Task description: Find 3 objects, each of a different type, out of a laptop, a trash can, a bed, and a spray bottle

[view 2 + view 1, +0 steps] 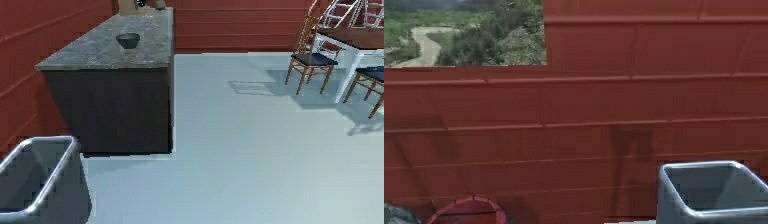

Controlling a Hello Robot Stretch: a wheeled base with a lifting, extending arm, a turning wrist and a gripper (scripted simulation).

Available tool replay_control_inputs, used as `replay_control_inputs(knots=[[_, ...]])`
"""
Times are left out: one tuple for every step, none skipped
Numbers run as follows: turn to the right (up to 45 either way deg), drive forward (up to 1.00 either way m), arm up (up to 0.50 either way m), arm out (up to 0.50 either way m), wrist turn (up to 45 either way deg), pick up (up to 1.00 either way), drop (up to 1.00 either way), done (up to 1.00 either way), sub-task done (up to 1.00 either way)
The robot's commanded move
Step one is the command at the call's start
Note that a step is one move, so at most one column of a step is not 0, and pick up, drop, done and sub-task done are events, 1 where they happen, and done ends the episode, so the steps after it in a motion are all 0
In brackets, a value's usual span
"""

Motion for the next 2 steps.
replay_control_inputs(knots=[[42.0,0.0,0.0,0.0,0.0,0.0,0.0,0.0,0.0],[0.0,0.0,0.0,0.0,0.0,0.0,0.0,1.0,0.0]])
